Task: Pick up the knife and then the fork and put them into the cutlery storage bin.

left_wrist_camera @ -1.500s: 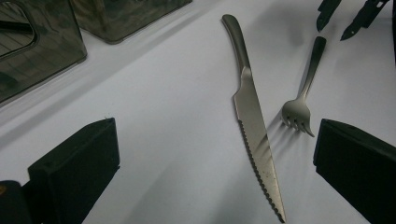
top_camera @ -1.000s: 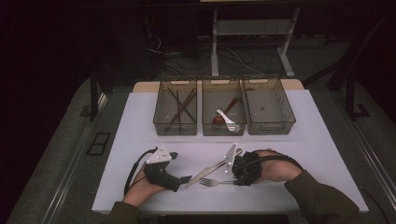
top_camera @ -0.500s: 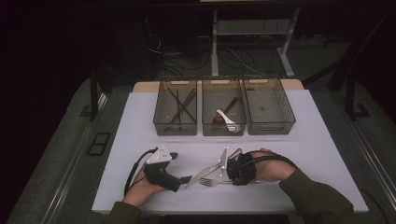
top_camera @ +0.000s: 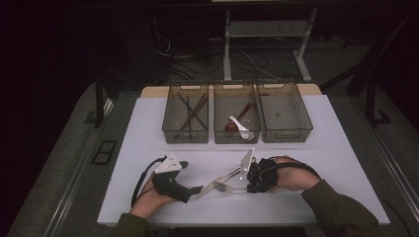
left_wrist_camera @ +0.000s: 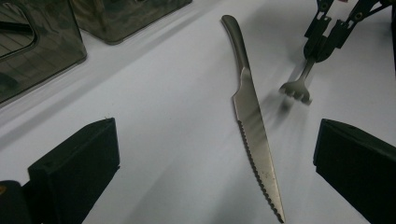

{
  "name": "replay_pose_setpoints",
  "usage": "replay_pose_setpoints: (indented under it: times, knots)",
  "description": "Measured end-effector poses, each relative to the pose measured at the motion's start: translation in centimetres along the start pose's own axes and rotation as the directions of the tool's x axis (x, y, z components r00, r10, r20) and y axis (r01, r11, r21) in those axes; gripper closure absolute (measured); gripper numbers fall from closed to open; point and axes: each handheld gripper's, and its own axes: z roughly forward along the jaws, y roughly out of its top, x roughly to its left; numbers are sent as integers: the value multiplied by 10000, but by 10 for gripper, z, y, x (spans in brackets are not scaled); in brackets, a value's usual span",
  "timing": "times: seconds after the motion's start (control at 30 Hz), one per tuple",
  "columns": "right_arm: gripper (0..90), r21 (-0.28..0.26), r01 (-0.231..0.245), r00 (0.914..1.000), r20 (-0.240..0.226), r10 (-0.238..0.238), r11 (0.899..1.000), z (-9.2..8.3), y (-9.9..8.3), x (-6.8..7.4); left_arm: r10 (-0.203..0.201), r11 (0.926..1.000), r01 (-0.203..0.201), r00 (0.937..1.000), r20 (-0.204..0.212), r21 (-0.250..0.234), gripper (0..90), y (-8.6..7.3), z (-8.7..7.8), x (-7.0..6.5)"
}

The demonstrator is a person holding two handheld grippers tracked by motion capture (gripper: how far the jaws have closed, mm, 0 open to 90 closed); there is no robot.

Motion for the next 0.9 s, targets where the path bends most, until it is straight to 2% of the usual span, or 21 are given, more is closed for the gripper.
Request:
replay_pose_setpoints:
  times: [0.03,0.17,0.27,0.37,0.43,0.5,0.57,0.67,0.87,0.9]
  knots:
    - [826,-176,-16,10000,61,17,9998,-2,-2,-1,-9,10000,9,10000,1,-6,0,0,0,0]
    - [825,-897,-547,9982,202,567,9945,-13,-13,-4,-19,10000,19,10000,3,-8,0,0,0,0]
    - [825,-1545,-963,9941,338,1027,9833,-19,-22,-7,-42,10000,42,10000,9,-25,0,0,0,0]
    - [825,-1946,-1224,9900,458,1337,9732,-25,-30,-11,-44,10000,44,10000,6,-12,0,0,0,0]
    - [825,-2299,-1475,9851,527,1637,9620,-28,-35,-14,-75,10000,76,10000,23,-34,0,0,0,1]
    - [825,-2655,-1715,9791,611,1941,9487,-32,-40,-16,-103,9999,103,9999,-10,-19,0,0,0,1]
    - [825,-3113,-2106,9698,532,2382,9267,-34,-45,-17,-89,9999,89,10000,2,-58,0,-1,-1,2]
    - [825,-3558,-2500,9569,512,2859,9005,-38,-52,-21,-126,9998,126,9999,-4,-126,0,-1,-1,3]
    - [825,-4105,-3080,9300,602,3626,8582,-43,-63,-27,-79,9996,77,9999,-82,-257,0,-2,-2,4]
    - [825,-4235,-3257,9232,506,3811,8453,-45,-63,-27,-95,9996,94,9999,-43,-265,0,-1,-2,4]
